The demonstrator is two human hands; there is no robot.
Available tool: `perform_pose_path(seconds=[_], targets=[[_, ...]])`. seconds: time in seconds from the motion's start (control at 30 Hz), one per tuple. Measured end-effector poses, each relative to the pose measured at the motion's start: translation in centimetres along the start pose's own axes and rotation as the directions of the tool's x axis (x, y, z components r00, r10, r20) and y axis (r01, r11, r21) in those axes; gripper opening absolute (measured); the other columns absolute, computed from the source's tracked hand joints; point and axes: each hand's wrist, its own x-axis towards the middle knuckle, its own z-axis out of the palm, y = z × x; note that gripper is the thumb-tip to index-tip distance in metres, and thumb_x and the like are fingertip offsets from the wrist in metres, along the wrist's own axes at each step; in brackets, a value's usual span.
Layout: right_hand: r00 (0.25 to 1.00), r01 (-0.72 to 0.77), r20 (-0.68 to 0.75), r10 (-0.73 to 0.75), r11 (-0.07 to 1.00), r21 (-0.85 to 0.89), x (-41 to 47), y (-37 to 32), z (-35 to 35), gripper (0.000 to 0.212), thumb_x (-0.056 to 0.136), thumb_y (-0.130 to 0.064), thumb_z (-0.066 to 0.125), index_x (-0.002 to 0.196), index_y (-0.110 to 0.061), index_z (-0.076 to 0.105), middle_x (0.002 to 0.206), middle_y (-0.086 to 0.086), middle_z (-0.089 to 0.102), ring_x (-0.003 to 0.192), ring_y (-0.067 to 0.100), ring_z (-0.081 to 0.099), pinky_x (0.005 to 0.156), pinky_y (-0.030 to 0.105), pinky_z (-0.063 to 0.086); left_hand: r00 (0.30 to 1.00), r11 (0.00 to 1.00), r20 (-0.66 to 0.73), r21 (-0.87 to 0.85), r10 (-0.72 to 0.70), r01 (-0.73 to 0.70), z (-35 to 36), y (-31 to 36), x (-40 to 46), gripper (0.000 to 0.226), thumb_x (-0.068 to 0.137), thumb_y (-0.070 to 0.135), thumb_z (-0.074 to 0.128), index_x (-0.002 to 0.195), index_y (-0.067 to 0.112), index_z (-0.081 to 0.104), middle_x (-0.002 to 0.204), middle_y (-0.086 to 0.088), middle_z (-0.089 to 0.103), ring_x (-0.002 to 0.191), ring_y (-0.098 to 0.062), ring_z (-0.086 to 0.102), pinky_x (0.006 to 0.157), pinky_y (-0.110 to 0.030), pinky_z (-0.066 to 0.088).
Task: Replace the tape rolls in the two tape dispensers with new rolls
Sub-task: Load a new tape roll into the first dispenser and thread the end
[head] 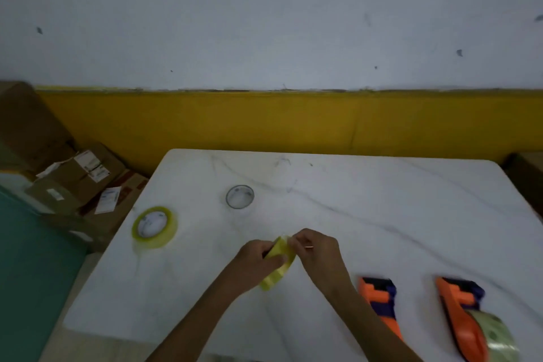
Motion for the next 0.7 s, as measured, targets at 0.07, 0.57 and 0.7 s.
perform_pose_path(seconds=[0.07, 0.57, 0.7], targets=[[0.999, 0.029, -0.025, -0.03, 0.998, -0.049, -2.1, 0.3, -2.8, 0.016, 0.089, -0.022, 0.062, 0.08, -0.014, 0.071, 0.075, -0.001, 0.074, 0.071, 0.01, 0.067, 0.069, 0.024, 0.053, 1.0, 0.999, -0.022, -0.038, 0.0, -0.001, 2.9, 1.6, -1.5, 0.037, 0.081, 0.036, 0.065, 0.085, -0.001, 0.07, 0.075, -0.013, 0.071, 0.068, -0.024, 0.072, 0.064, -0.035, 0.055], [0.984, -0.112, -0.101, 0.15, 0.944, 0.311, -14.5, 3.0, -18.4, 0.016, 0.083, -0.023, 0.072, 0.098, -0.016, 0.07, 0.089, 0.008, 0.075, 0.086, 0.017, 0.072, 0.077, 0.031, 0.058, 0.949, 0.933, 0.197, -0.313, 0.246, -0.177, 19.3, 8.7, -10.2, 0.014, 0.085, 0.019, 0.054, 0.089, 0.014, 0.067, 0.074, -0.004, 0.074, 0.068, -0.02, 0.069, 0.064, -0.03, 0.055], [0.967, -0.247, 0.071, 0.246, 0.822, 0.513, -17.9, 5.8, -17.9, 0.02, 0.086, -0.025, 0.069, 0.104, -0.016, 0.072, 0.089, 0.009, 0.073, 0.074, 0.021, 0.067, 0.069, 0.039, 0.053, 0.935, 0.933, 0.27, -0.336, 0.231, -0.133, 22.4, 9.2, -10.7, 0.027, 0.077, 0.008, 0.048, 0.098, 0.012, 0.065, 0.085, -0.007, 0.069, 0.079, -0.018, 0.065, 0.072, -0.025, 0.053]])
